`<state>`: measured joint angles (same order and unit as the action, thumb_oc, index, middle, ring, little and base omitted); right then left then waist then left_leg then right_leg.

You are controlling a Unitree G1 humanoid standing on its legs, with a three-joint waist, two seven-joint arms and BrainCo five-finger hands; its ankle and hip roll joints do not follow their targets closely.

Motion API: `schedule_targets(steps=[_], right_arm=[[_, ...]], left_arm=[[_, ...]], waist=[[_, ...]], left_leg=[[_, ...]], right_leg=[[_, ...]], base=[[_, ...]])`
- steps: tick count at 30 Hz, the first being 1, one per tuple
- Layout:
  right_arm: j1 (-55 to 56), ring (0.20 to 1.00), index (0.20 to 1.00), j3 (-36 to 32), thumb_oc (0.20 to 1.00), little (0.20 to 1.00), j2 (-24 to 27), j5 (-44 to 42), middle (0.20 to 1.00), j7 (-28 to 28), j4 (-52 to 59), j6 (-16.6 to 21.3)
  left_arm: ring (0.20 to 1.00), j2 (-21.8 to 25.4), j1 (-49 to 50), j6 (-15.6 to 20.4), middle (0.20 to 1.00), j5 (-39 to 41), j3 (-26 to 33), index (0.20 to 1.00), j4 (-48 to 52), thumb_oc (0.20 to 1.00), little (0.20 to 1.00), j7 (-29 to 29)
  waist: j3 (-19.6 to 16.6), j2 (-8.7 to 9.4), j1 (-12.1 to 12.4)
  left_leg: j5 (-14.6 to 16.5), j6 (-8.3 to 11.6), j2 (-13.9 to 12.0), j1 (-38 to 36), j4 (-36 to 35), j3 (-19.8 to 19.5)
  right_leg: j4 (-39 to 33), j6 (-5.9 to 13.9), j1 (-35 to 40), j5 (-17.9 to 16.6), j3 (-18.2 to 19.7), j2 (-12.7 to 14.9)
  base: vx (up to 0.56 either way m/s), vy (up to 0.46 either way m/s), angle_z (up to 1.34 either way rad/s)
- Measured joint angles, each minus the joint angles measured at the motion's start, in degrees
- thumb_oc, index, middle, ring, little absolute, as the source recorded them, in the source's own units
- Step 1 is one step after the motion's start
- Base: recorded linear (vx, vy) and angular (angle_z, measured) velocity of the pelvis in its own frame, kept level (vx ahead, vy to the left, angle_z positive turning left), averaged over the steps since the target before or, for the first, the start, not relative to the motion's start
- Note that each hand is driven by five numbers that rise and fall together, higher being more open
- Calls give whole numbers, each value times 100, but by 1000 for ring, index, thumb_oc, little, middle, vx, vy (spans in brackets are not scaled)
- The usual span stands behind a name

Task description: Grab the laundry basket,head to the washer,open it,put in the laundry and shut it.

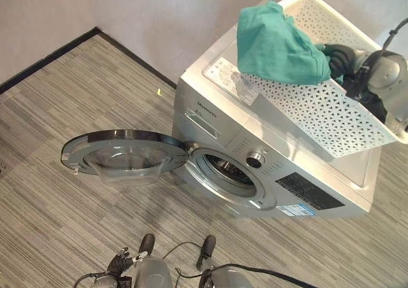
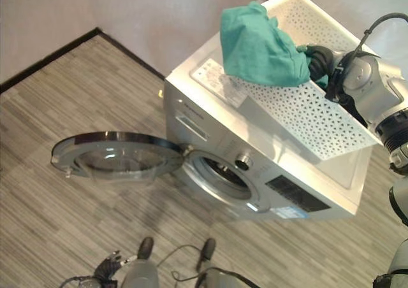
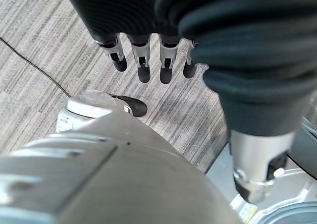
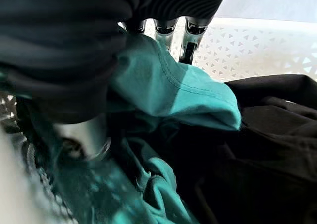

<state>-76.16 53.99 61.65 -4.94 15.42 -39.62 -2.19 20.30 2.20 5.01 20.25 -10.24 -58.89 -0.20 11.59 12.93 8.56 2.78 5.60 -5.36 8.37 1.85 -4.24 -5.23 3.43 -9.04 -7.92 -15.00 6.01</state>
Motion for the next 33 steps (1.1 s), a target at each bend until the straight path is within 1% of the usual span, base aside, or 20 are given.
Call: schedule_targets(steps=[4,9,12,13,17,20,23,24,26,28,30,31,33], right_arm=[[0,200,200,-265,200,200,-19,-40,200,-86,-10,-27],[126,200,200,-749,200,200,-250,-124,200,-489,-437,-39],[173,200,200,-780,200,200,-303,-159,200,-605,-651,-50],[154,200,200,-936,200,200,-358,-170,200,-765,-808,-45],[79,200,200,-1287,200,200,-455,-417,200,-1203,-1071,-50],[46,200,200,-1457,200,200,-479,-562,200,-1457,-1095,-40],[-50,200,200,-1517,200,200,-492,-737,200,-1758,-1183,-35],[-98,200,200,-1550,200,200,-494,-798,200,-1832,-1203,-33],[-207,200,200,-1694,200,200,-496,-1019,200,-2006,-1202,-20],[-316,200,200,-1762,200,200,-492,-1229,200,-2191,-1240,65],[-493,200,200,-1792,200,200,-478,-1403,200,-2321,-1247,145],[-670,200,200,-1796,200,200,-470,-1524,200,-2452,-1248,223],[-837,200,200,-1796,200,200,-467,-1586,200,-2568,-1212,261]], left_arm=[[1000,-27,-104,13,1000,-5,9,1000,-14,1000,1000,14],[1000,-62,-226,21,1000,-11,51,1000,-21,1000,1000,162],[1000,-78,-241,17,1000,-15,56,1000,-46,1000,1000,174],[1000,-105,-247,15,1000,-16,54,1000,-59,1000,1000,176],[1000,-153,-271,5,1000,-44,53,1000,-58,1000,1000,227],[1000,-208,-218,-18,1000,-58,51,1000,-65,1000,1000,239],[1000,-287,-118,-20,1000,-62,42,1000,-73,1000,1000,255],[1000,-291,-76,-22,1000,-62,43,1000,-78,1000,1000,265],[1000,-318,-7,-24,1000,-64,42,1000,-79,1000,1000,308],[1000,-321,48,-26,1000,-65,38,1000,-81,1000,1000,352],[1000,-322,77,-24,1000,-68,35,1000,-79,1000,1000,369],[1000,-322,77,-25,1000,-88,34,1000,-76,1000,1000,383],[1000,-321,83,-24,1000,-110,34,1000,-78,1000,1000,388]], waist=[[35,-62,-14],[-32,-252,-10],[-61,-329,-15],[-87,-378,-11],[-135,-431,-37],[-322,-465,-82],[-469,-533,-118],[-580,-549,-151],[-641,-613,-160],[-810,-655,-188],[-887,-700,-199],[-966,-722,-249],[-1015,-744,-288]], left_leg=[[-1,-1,7,-16,0,9],[-2,-2,12,-49,-1,14],[-2,-2,15,-137,-9,15],[-2,-3,16,-190,-22,13],[-1,-3,11,-342,-37,14],[-3,-6,13,-369,-45,7],[-3,-7,7,-550,-89,7],[-3,-8,6,-575,-110,6],[-10,-14,4,-710,-166,11],[-11,-17,-3,-771,-227,12],[-18,-21,-2,-828,-249,19],[-27,-28,-2,-847,-258,14],[-70,-34,-1,-855,-317,18]], right_leg=[[10,-12,6,-12,11,2],[12,-30,37,-25,15,2],[12,-30,116,-25,14,3],[12,-30,169,-24,11,4],[11,-32,316,-19,15,5],[11,-34,344,-15,15,5],[10,-26,511,14,11,5],[10,-20,521,23,13,5],[10,-9,630,34,17,3],[8,-1,689,73,14,4],[9,3,723,75,16,1],[9,4,722,75,12,6],[9,6,725,73,15,5]], base=[[0,0,0],[4,6,0],[11,6,0],[0,0,0],[23,5,0],[50,10,1],[48,15,0],[43,13,-2],[18,5,0],[0,0,0],[0,0,0],[0,0,0],[0,0,0]])
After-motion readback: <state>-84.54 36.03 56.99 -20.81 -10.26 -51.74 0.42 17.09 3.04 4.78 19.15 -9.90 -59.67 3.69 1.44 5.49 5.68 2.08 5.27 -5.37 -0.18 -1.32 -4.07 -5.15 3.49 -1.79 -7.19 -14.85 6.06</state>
